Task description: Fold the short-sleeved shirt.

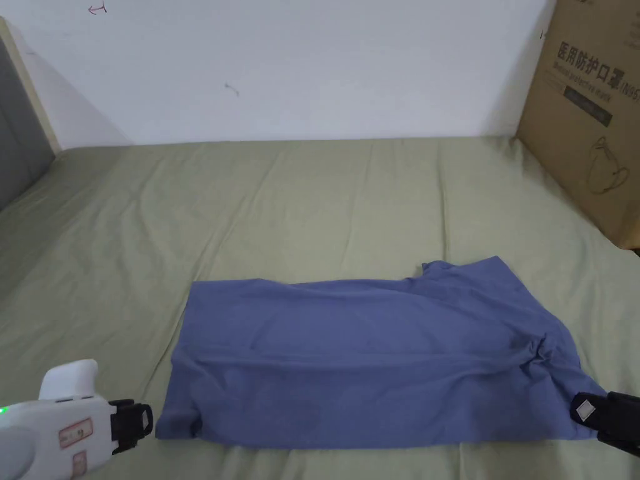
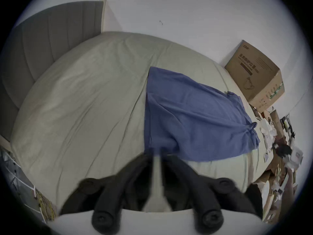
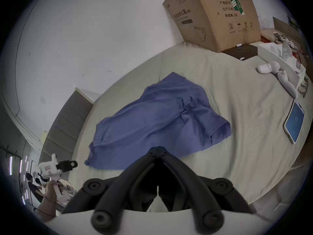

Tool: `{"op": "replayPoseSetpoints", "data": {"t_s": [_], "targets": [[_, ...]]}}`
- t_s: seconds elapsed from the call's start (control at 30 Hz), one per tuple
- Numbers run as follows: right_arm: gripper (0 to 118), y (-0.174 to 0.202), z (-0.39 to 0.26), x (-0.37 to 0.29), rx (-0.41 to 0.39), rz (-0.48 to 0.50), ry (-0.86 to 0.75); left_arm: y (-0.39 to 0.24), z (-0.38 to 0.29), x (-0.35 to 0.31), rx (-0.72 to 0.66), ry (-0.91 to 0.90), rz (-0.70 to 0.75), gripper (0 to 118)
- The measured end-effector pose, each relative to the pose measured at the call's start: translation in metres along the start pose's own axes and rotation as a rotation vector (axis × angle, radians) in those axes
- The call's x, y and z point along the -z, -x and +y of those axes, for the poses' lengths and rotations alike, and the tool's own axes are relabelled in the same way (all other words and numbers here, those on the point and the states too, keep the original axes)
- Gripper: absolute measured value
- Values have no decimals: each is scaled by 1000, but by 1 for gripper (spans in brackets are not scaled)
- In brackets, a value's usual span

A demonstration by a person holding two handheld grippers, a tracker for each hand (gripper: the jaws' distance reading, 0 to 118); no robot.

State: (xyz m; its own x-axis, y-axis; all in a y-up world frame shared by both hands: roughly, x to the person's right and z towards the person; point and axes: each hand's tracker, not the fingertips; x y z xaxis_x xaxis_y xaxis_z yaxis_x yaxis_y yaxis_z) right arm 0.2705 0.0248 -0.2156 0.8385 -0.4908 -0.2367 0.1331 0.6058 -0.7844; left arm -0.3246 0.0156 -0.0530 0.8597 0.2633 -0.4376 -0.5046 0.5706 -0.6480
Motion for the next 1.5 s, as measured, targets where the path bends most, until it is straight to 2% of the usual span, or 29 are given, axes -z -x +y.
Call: {"op": "replayPoseSetpoints", "data": {"t_s": [0.03, 0.07, 0.1, 0.13, 0.27, 0.33, 0.37, 0.4, 0.43, 0.47, 0.5, 0.57, 0.6, 0.63, 0.67, 0.7, 0.73, 0.77, 0.8, 0.9, 0.93, 1.0, 1.03, 1.1, 1.13, 1.2, 1.23, 1.4, 1.5], "targets": [[0, 0, -1, 1, 0, 1, 4, 1, 4, 12, 2, 12, 16, 30], [0, -1, -2, 2, 1, 7, 10, 1, 8, 25, 5, 32, 27, 72], [0, 0, 2, 2, 4, 11, 19, 1, 10, 38, 12, 61, 44, 104], [0, 0, 1, 3, 6, 11, 23, 0, 11, 50, 19, 68, 36, 118], [0, -2, 3, 6, 3, -4, 41, -8, 7, 95, 75, 169, 143, 117], [0, -5, 3, 8, -20, -32, 48, -14, -6, 108, 101, 255, 126, 114], [0, 2, 6, 6, -46, -59, 51, -22, -6, 100, 182, 197, 181, 109], [0, 2, 8, 6, -73, -92, 51, -27, -5, 89, 205, 149, 162, 95], [0, 1, 11, 8, -98, -118, 51, -31, -5, 80, 211, 112, 140, 70], [0, -1, 13, 9, -116, -135, 45, -37, -8, 67, 221, 76, 119, 13], [0, -4, 22, 9, -120, -144, 40, -40, -9, 59, 230, 55, 98, 3], [0, -11, 31, 15, -115, -140, 42, -41, -9, 45, 245, 45, 127, 3], [13, -16, 36, 21, -109, -143, 47, -35, -8, 44, 240, 54, 113, 3], [48, -22, 45, 25, -100, -144, 55, -32, -7, 39, 233, 46, 110, 3], [107, -27, 48, 31, -94, -153, 55, -29, -6, 35, 220, 37, 107, 3], [116, -30, 50, 40, -86, -201, 60, -24, -4, 30, 177, 23, 66, 3], [115, -33, 53, 50, -89, -246, 102, -22, -2, 25, 141, 18, 46, 3], [115, -56, 65, 66, -102, -201, 80, -20, -1, 23, 128, 22, 48, 3], [115, -61, 73, 76, -64, -243, 138, -18, 0, 21, 131, 26, 57, 3], [112, -83, 67, 108, -93, -345, 247, -16, 0, 22, 99, 39, 40, 3], [104, -89, 64, 118, -101, -367, 289, -16, -1, 22, 93, 45, 38, 3], [99, -98, 62, 131, -109, -379, 370, -15, -2, 27, 78, 54, 40, 3], [87, -104, 62, 138, -122, -402, 385, -15, -2, 29, 73, 59, 41, 3], [79, -101, 66, 134, -152, -394, 355, -15, -3, 29, 66, 65, 38, 3], [68, -99, 70, 131, -166, -382, 357, -14, -2, 30, 66, 64, 34, 3], [10, -73, 69, 112, -209, -323, 343, -14, 1, 22, 61, 54, 16, 3], [5, -69, 70, 104, -243, -339, 329, -14, 2, 17, 57, 47, 10, 3], [5, -64, 75, 53, -162, -248, 297, -11, 13, -12, 62, 16, -8, 3], [5, -67, 66, 21, -165, -239, 304, -4, 7, -35, 83, 24, -14, 3]]}}
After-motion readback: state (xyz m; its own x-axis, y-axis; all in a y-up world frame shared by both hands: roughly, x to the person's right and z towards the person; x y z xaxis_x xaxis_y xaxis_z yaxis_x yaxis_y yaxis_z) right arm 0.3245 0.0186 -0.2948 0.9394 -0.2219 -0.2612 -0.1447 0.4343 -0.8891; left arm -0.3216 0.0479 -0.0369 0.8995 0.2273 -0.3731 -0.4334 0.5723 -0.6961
